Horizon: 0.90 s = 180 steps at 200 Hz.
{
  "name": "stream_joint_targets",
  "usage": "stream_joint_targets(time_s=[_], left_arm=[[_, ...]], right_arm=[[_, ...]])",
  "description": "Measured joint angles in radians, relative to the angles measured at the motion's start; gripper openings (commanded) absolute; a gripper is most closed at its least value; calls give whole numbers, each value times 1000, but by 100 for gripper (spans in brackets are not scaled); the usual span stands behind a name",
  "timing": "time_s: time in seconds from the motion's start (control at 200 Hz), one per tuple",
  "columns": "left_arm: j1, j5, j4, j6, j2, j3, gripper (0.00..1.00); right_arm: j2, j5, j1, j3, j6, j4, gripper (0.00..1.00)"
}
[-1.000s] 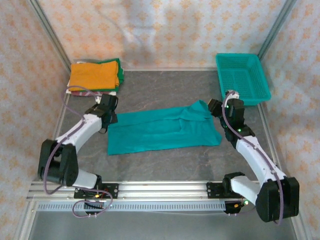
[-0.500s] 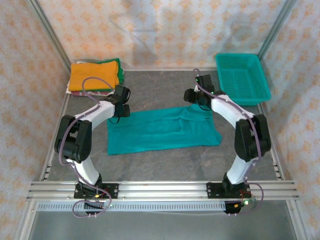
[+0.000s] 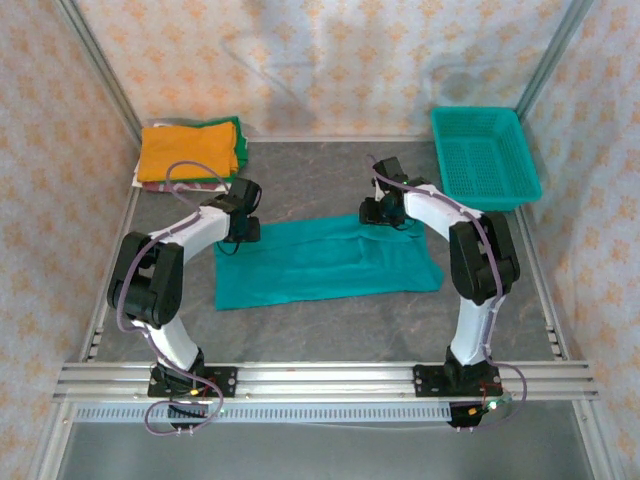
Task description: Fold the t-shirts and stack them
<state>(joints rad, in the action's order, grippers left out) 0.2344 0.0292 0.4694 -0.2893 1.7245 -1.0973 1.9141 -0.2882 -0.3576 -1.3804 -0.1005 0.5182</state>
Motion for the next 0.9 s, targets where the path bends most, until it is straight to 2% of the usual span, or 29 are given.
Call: stream_joint_targets(time_s=[0.145,0.27,0.405,0.606,0.701,0.901], left_arm=[[2,-11,0,-2,0,0,45],[2,-19,0,-8,0,0,45],[2,-22,0,-10,0,0,45],[2,-22,0,-20,0,1,45],[2,-21,0,-20,0,3,45],[2,-21,0,-21,0,12,45]], right_arm=[[0,-8,-3,5,14,-8,33],[0,-27,-4,8,23,-11,36],[4,-34,-6,8,35,-15,16],[8,-34,-8,20,35,-22,3],[5,-35,-8,36,31,-30,0],[-59,-34,-16,100,22,-41,0]])
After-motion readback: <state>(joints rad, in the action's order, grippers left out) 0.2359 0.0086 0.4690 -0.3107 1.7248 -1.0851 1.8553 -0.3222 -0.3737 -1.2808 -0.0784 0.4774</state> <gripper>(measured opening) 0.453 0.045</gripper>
